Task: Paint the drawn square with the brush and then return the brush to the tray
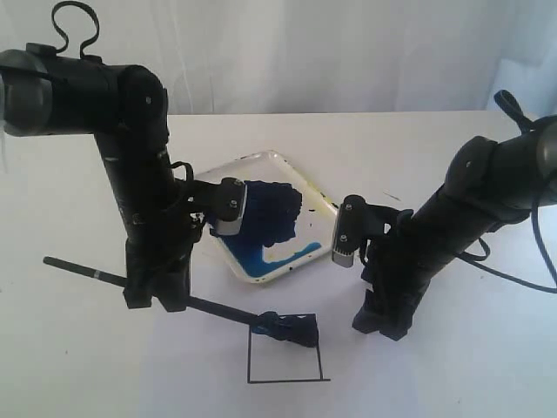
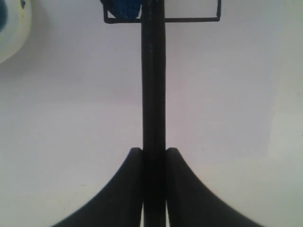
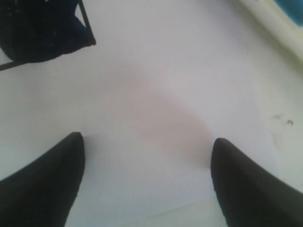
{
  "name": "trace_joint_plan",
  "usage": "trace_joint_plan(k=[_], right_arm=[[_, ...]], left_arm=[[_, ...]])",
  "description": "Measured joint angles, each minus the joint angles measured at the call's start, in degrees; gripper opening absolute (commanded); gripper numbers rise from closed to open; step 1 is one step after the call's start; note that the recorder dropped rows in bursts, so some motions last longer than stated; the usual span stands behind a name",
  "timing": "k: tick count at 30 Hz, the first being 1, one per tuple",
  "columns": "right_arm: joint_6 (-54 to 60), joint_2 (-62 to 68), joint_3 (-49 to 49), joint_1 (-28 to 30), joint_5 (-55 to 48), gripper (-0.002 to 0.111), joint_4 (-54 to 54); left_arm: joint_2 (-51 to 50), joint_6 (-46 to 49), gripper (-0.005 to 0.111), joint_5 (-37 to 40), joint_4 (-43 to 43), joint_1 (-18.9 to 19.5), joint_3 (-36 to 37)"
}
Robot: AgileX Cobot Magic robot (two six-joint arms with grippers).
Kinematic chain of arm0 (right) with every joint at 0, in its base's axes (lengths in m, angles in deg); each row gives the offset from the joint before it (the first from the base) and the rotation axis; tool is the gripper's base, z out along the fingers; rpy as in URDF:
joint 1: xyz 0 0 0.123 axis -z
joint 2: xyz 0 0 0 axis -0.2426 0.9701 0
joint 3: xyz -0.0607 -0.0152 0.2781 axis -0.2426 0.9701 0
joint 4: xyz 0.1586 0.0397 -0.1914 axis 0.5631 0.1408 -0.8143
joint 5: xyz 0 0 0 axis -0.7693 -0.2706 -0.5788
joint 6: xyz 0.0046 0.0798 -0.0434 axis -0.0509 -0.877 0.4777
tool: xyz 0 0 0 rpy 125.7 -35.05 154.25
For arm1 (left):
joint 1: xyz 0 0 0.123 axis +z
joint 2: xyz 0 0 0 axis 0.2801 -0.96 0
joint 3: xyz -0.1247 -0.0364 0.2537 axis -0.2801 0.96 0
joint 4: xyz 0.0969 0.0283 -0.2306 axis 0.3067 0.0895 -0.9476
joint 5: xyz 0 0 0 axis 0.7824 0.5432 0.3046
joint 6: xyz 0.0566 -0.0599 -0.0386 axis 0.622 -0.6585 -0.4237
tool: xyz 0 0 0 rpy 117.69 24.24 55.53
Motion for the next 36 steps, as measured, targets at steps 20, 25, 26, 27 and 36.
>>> trace_joint_plan(k=[20, 25, 26, 27, 36], right_arm=[[-0.1, 0.0, 0.0, 0.0, 0.1, 0.069, 0.0], [-0.1, 0.0, 0.0, 0.0, 0.2, 0.069, 0.0], [-0.1, 0.0, 0.0, 0.0, 0.2, 0.069, 0.0], [-0.1, 0.0, 0.0, 0.0, 0.2, 0.069, 0.0], [-0.1, 0.0, 0.0, 0.0, 0.2, 0.069, 0.0]], left_arm=[[-0.1, 0.8, 0.0, 0.0, 0.0, 0.0, 0.0], [-1.1, 0.8, 0.0, -0.1, 0.0, 0.0, 0.0], [-1.2, 0.8, 0.0, -0.1, 0.0, 0.0, 0.0], [-1.2, 0.8, 0.0, -0.1, 0.0, 0.0, 0.0], [-1.3, 1.6, 0.0, 1.9, -0.1, 0.0, 0.0]])
